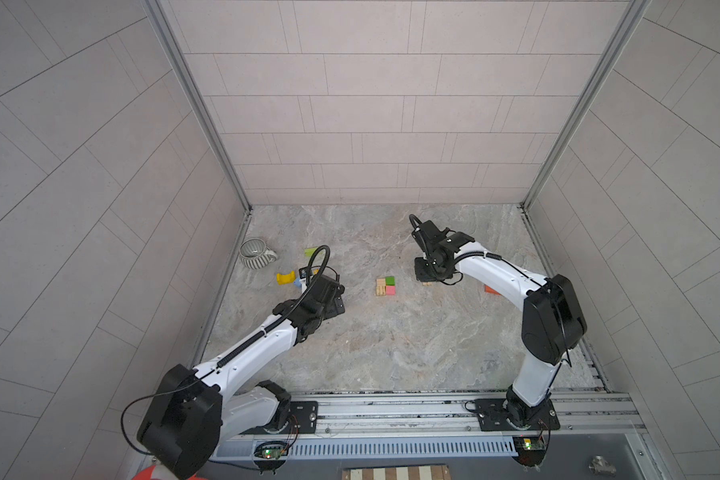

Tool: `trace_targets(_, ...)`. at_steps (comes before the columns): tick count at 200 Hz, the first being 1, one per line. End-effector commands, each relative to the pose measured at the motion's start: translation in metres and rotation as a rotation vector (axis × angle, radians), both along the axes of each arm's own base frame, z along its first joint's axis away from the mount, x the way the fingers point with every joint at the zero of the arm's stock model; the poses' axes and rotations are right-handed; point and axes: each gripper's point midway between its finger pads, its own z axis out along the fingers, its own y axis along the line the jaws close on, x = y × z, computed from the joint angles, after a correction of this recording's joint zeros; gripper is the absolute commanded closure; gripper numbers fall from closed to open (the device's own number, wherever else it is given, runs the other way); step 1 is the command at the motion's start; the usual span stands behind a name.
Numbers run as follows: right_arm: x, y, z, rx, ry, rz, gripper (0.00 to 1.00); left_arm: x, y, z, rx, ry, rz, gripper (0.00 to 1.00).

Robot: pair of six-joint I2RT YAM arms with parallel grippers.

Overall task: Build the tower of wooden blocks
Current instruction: 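Lift the wood block and carry it over the cube cluster with the right gripper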

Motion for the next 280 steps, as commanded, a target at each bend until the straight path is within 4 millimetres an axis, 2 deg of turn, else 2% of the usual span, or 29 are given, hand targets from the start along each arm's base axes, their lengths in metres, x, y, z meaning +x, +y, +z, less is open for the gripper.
trace_targets(1, 0.0, 0.015, -0.01, -0.011, 0.031, -0.015, 0.88, -0.006, 0.022, 0.003, 0.11, 0.03, 0.051, 0.0)
trace_targets(53, 0.007, 0.058, -0.017, 0.019, 0.018, -0.006, 0.91, -0.007, 0.031, 0.004, 0.142, 0.004, 0.084, 0.0)
trace_targets(75, 0.009, 0.069, -0.024, 0.025, 0.027, -0.007, 0.91, -0.008, 0.043, 0.006, 0.175, -0.023, 0.14, 0.0)
trace_targets(132, 0.017, 0.097, -0.035, 0.054, 0.032, -0.025, 0.9, -0.012, 0.056, 0.004, 0.212, -0.056, 0.193, 0.0)
trace_targets(210, 0.018, 0.118, -0.052, 0.037, 0.05, -0.03, 0.89, -0.013, 0.047, 0.005, 0.136, -0.07, 0.169, 0.0)
trace_targets(280, 0.018, 0.122, -0.06, 0.015, 0.058, -0.033, 0.89, -0.012, 0.042, 0.003, 0.116, -0.064, 0.157, 0.0)
